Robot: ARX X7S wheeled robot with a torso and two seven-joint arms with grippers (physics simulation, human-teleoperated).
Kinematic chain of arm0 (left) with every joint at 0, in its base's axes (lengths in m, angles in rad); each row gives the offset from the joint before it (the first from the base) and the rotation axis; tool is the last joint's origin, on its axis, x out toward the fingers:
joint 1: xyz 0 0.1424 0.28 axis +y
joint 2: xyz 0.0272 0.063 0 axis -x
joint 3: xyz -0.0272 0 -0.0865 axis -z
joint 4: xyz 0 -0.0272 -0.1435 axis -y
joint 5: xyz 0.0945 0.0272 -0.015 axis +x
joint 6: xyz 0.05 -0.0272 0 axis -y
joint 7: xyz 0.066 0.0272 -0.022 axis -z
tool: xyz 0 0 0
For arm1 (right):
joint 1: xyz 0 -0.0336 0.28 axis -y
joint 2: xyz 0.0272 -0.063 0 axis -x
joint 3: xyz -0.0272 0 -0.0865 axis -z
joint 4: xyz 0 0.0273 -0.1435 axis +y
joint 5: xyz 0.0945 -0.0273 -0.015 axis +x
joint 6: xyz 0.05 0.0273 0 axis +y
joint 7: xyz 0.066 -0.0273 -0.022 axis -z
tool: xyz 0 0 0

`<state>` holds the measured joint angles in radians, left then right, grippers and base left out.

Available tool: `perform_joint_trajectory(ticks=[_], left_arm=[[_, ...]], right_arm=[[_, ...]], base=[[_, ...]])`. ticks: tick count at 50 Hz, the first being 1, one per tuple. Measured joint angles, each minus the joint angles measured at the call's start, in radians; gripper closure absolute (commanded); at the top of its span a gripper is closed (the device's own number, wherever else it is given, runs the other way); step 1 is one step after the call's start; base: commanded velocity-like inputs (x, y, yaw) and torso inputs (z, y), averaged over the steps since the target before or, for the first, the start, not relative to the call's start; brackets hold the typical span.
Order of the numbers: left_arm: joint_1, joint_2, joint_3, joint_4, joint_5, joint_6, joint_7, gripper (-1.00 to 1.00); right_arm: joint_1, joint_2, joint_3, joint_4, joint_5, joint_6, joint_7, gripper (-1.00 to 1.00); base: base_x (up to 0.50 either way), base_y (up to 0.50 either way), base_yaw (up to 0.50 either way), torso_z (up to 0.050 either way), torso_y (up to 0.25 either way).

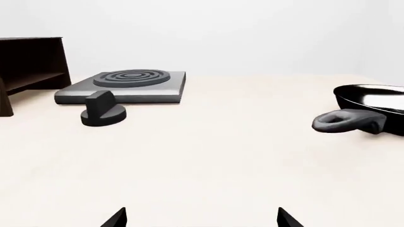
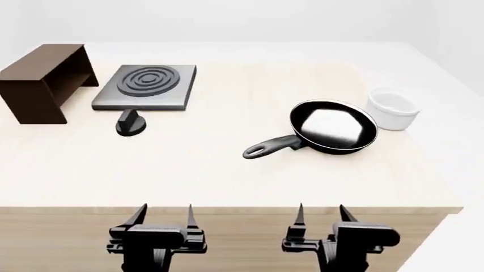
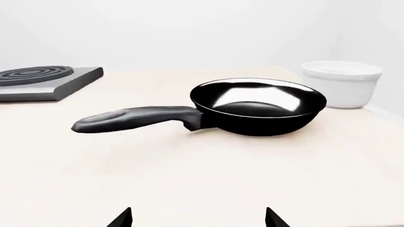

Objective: Put the frying pan on top of the cabinet.

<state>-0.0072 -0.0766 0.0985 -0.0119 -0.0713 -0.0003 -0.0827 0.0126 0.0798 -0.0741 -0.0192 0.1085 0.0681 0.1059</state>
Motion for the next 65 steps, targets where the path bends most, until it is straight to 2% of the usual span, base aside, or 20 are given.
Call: perform_joint_trajectory(ticks=[5,14,22,36,55,65], left_arm=[[-0.001,-0.008,-0.001,0.069,-0.007,-0.079,-0.024,-1.0],[-0.117,-0.034,-0.001,0.418,-0.018,-0.469,-0.082,-1.0],[-0.188,-0.046,0.001,0.553,-0.025,-0.637,-0.108,-1.0],[-0.22,-0.059,0.006,0.616,-0.036,-0.723,-0.132,-1.0],[-0.239,-0.065,-0.003,0.627,-0.07,-0.763,-0.142,-1.0],[-0.24,-0.07,-0.003,0.626,-0.082,-0.766,-0.147,-1.0]], right_arm=[[-0.001,0.016,0.004,-0.09,0.027,0.076,0.013,-1.0],[0.088,0.081,0.013,-0.452,0.053,0.427,0.083,-1.0],[0.143,0.117,0.018,-0.619,0.063,0.597,0.116,-1.0],[0.178,0.143,0.028,-0.726,0.078,0.713,0.141,-1.0],[0.199,0.156,0.027,-0.749,0.089,0.745,0.154,-1.0],[0.195,0.163,0.024,-0.754,0.088,0.733,0.159,-1.0]], base=[[0.0,0.0,0.0,0.0,0.0],[0.27,0.0,0.0,0.0,0.0],[0.5,0.0,0.0,0.0,0.0],[0.5,0.0,0.0,0.0,0.0],[0.5,0.0,0.0,0.0,0.001],[0.0,0.0,0.0,0.0,0.0]])
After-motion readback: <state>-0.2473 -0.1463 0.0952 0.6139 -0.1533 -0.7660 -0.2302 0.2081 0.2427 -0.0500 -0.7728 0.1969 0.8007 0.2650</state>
